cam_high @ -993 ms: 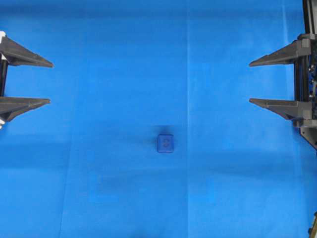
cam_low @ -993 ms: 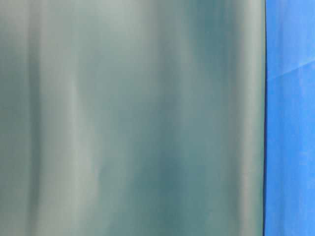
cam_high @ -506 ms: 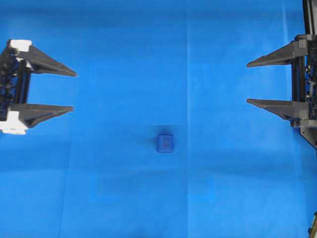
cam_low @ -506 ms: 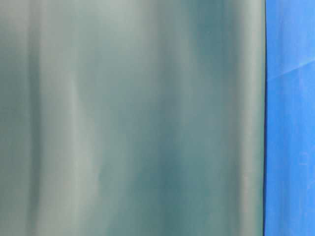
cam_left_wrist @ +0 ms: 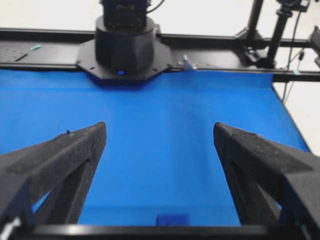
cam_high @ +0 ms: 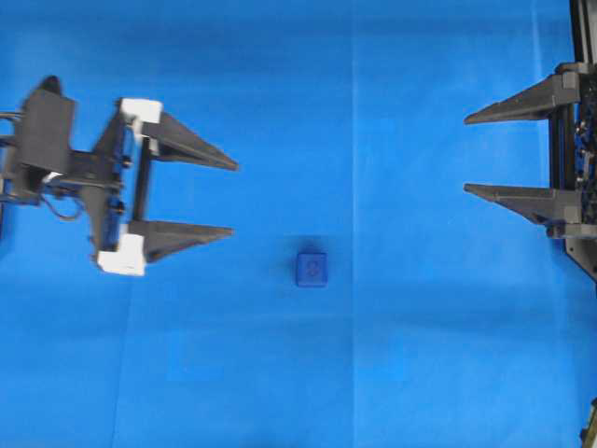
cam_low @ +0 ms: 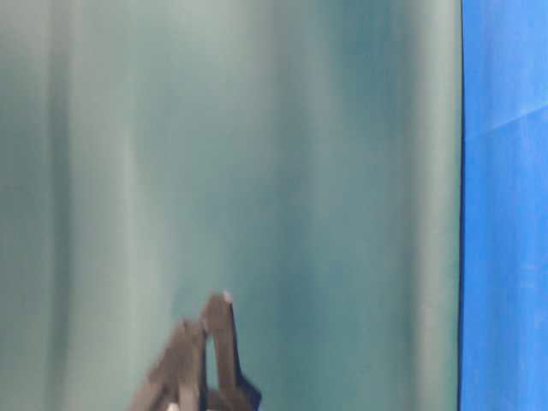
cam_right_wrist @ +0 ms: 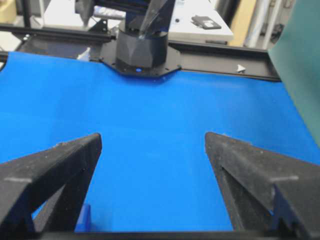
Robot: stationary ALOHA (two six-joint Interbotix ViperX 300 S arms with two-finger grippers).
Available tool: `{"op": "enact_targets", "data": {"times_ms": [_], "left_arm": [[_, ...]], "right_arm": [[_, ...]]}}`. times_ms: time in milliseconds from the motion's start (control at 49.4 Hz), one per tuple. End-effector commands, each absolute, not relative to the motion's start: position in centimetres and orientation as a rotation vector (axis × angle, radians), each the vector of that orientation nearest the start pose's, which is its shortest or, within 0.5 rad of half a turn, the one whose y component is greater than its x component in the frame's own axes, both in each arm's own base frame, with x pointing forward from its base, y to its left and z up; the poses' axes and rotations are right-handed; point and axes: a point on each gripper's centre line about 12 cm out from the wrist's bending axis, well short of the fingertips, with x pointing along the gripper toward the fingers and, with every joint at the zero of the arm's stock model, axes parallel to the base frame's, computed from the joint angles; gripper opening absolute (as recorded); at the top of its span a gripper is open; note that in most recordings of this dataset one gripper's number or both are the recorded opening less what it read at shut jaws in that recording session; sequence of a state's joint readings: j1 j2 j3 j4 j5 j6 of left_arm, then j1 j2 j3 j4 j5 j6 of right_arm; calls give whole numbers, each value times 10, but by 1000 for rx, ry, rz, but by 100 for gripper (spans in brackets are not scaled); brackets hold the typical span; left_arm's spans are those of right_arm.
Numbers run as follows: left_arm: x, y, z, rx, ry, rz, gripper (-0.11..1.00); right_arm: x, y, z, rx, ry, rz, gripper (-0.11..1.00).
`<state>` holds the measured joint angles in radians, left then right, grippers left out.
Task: Handover the blue block to the right arm after grasping it with the left arm, then place it in the designated position.
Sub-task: 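Move the open left gripper forward over the blue cube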
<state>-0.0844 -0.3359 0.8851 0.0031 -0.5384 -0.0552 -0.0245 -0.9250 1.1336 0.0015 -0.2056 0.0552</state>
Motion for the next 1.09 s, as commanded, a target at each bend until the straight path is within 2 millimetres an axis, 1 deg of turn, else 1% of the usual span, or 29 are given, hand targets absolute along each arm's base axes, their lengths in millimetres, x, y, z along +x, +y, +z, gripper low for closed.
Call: {"op": "enact_targets", "data": {"times_ms": [0, 284, 486, 608, 831, 952, 1074], "left_arm": [[347, -33, 286, -51, -28, -97, 92], [398, -38, 282, -39, 0, -96, 92], [422, -41, 282, -34, 43, -96, 92], [428, -40, 280, -31, 74, -94, 92], [427, -40, 274, -41, 154, -91, 92], [429, -43, 272, -37, 249, -94, 92], [436, -47, 272, -30, 377, -97, 92]], "right_arm": [[211, -6, 303, 61, -25, -28, 97], [211, -6, 303, 59, -27, -27, 97], [211, -6, 304, 59, -35, -27, 97], [211, -6, 303, 58, -31, -27, 97], [211, -6, 304, 58, -33, -27, 97], [211, -6, 303, 55, -31, -27, 97], [212, -6, 303, 53, -30, -26, 97]]}}
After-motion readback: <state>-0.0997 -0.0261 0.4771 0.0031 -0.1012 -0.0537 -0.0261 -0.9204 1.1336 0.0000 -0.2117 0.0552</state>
